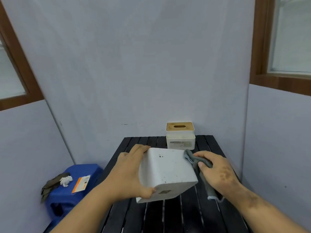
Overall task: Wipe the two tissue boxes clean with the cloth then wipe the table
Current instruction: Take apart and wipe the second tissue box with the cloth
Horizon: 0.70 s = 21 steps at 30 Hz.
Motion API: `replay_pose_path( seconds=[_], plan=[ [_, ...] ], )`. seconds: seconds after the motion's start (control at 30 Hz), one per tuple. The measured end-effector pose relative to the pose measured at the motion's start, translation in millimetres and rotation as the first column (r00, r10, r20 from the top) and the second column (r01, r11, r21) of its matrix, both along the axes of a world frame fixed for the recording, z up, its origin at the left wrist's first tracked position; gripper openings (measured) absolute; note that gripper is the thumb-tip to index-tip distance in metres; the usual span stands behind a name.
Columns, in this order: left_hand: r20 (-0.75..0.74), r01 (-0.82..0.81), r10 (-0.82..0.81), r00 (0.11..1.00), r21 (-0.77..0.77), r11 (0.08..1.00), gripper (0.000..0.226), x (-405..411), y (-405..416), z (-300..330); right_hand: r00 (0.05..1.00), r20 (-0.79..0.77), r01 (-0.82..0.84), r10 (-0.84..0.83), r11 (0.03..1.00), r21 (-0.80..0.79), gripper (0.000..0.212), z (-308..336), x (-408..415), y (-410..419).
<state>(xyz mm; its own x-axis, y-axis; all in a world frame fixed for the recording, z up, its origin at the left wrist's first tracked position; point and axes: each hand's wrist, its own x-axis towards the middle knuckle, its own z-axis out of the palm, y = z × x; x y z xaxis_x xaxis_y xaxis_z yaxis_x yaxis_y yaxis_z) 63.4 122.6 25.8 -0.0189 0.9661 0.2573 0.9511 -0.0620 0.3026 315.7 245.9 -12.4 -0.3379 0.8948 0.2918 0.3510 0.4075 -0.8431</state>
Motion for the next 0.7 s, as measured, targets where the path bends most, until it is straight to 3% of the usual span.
replay_pose_path(
  seconds=[0.1,0.17,0.23,0.3,0.4,0.53,0.6,0.7],
  plan=[
    [0.067,-0.021,0.018,0.998,0.05,0.999,0.108,-7.6,-4.8,-10.3,0.997,0.05,0.057,-0.06,0.997,0.06,0.033,-4.9,-11.2,-9.2],
    [0.128,-0.041,0.03,0.991,0.084,0.996,0.107,-11.9,-6.6,-17.7,0.989,0.116,0.067,-0.093,0.975,0.213,0.037,-11.0,-25.5,-24.4],
    [0.199,-0.056,0.031,0.979,0.121,0.991,0.106,-13.5,-8.7,-23.8,0.99,0.138,-0.096,0.038,0.893,0.44,0.041,-12.0,-42.4,-49.8],
    [0.25,-0.063,0.024,0.968,0.148,0.987,0.105,-15.9,-9.3,-29.7,0.955,0.209,-0.292,0.21,0.786,0.545,0.047,-8.3,-51.8,-66.4],
    [0.277,-0.086,0.044,0.96,0.138,0.987,0.102,-20.4,-9.5,-36.3,0.949,0.223,-0.312,0.224,0.781,0.541,0.054,-14.5,-46.9,-40.1],
    [0.271,-0.117,0.069,0.96,0.165,0.979,0.101,-16.7,-10.2,-38.4,0.996,0.082,-0.017,-0.025,0.879,0.477,0.053,-24.9,-42.8,-9.3],
    [0.286,-0.121,0.06,0.956,0.198,0.973,0.097,-12.8,-10.4,-38.6,0.995,0.092,-0.087,0.042,0.824,0.56,0.052,-17.3,-62.4,-30.7],
    [0.303,-0.124,0.058,0.951,0.205,0.971,0.089,-14.9,-12.5,-40.6,0.944,0.224,-0.33,0.242,0.693,0.641,0.048,-10.3,-77.6,-53.7]
  ],
)
